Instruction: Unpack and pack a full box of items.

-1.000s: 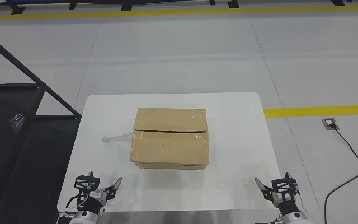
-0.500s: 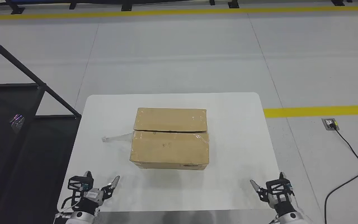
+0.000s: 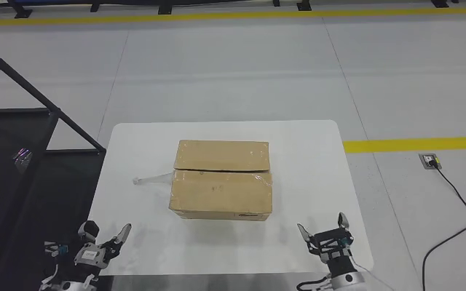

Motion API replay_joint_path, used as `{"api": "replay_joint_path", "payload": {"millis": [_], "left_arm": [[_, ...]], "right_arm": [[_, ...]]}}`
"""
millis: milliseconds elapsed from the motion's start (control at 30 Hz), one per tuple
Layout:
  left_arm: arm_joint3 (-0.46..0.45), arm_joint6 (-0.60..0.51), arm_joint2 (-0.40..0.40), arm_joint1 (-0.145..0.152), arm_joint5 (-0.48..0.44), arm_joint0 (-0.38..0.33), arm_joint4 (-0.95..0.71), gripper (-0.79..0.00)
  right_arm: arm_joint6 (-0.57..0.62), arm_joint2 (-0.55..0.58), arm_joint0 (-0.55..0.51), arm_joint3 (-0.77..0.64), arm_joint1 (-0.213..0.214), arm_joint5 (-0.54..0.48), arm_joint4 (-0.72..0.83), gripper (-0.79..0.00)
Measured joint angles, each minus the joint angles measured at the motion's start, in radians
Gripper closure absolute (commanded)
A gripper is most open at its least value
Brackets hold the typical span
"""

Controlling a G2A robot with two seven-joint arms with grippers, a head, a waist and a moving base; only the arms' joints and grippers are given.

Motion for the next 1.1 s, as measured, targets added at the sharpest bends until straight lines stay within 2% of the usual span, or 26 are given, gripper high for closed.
{"api": "replay_joint_path", "payload": {"millis": [400,567,800,1000,1100], "left_arm": [[0.001,0.000,0.002,0.000,0.001,-0.001,0.001,-0.785],[-0.014,-0.034,0.004,-0.001,-0.012,-0.040,-0.053,-0.785],[-0.010,-0.122,0.002,0.001,-0.072,-0.108,-0.162,-0.785],[-0.001,-0.112,0.027,-0.002,-0.050,-0.137,-0.156,-0.785],[-0.001,-0.113,0.026,-0.002,-0.051,-0.137,-0.157,-0.785]], "right_arm": [[0.000,-0.001,0.000,-0.001,0.000,0.000,-0.001,-0.785],[0.010,-0.040,0.031,-0.022,-0.004,-0.114,0.052,-0.785],[0.065,-0.064,0.184,0.064,-0.016,-0.354,0.351,-0.785],[0.070,-0.075,0.297,0.132,-0.031,-0.398,0.581,-0.785],[0.086,-0.077,0.309,0.140,-0.032,-0.391,0.592,-0.785]]}}
